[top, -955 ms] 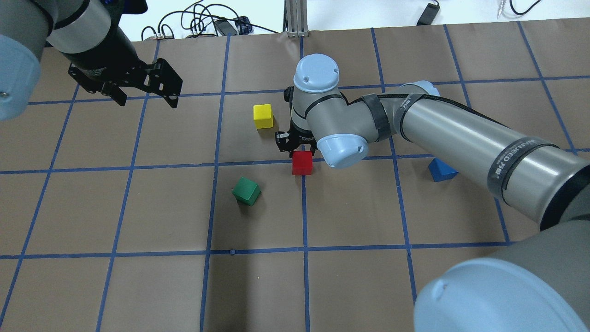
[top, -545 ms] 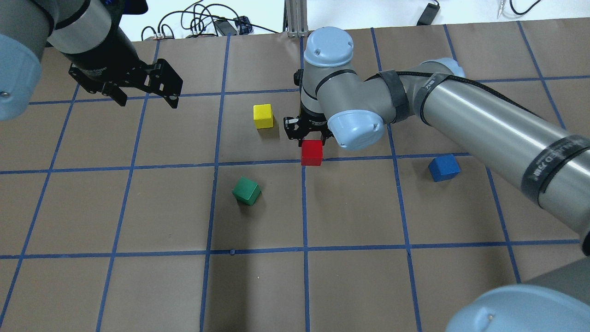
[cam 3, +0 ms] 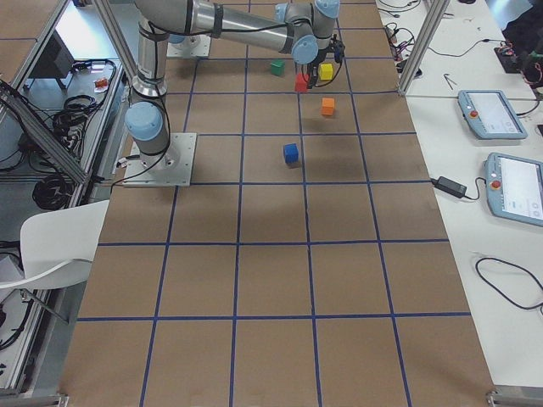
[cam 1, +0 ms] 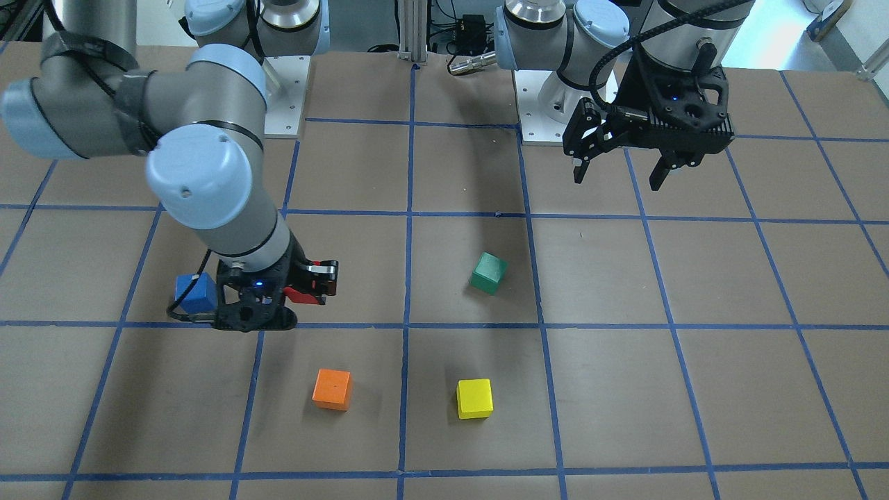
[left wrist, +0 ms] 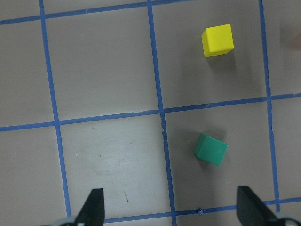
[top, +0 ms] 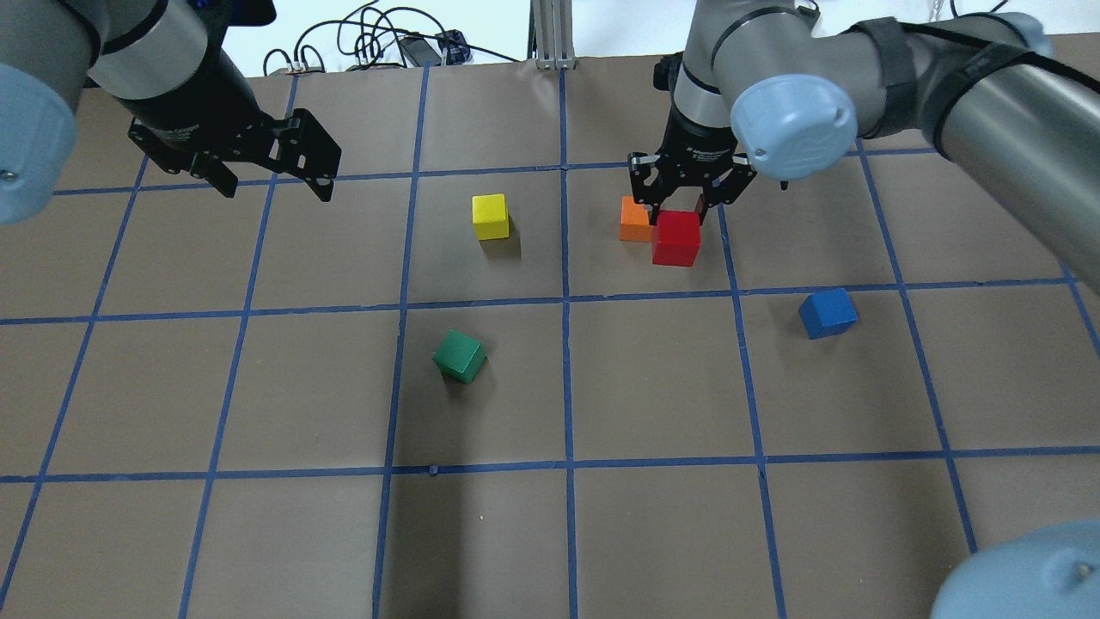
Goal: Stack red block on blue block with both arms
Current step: 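Lift the red cube with the right gripper and carry it over the blue cube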
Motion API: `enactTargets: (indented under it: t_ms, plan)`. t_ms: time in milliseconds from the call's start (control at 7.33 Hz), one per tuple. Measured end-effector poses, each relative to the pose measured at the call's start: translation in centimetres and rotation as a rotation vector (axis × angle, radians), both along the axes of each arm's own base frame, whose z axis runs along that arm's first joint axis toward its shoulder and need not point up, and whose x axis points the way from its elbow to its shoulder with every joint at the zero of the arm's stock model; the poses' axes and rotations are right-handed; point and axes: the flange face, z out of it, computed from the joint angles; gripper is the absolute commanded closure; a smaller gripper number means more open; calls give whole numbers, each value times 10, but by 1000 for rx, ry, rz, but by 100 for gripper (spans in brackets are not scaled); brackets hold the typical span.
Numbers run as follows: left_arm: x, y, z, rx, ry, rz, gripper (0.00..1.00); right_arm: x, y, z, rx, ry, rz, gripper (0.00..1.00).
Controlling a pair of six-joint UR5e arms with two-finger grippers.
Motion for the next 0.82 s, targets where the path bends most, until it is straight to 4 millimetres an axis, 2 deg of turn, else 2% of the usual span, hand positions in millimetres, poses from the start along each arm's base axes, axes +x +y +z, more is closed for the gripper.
enactTargets:
  t_ms: [273,409,545,818]
  plan:
    - [0,0,0,0,1,0,0,-69,7,30,20,16,10,100]
    - [0,0,0,0,2,0,0,-95,10,37,25,26,25,100]
    - [0,-1,-1,1,2,0,0,-111,11,30,39,27,38,100]
    - [0,-1,-1,1,3,0,0,-134,14,-6,42,25,64,100]
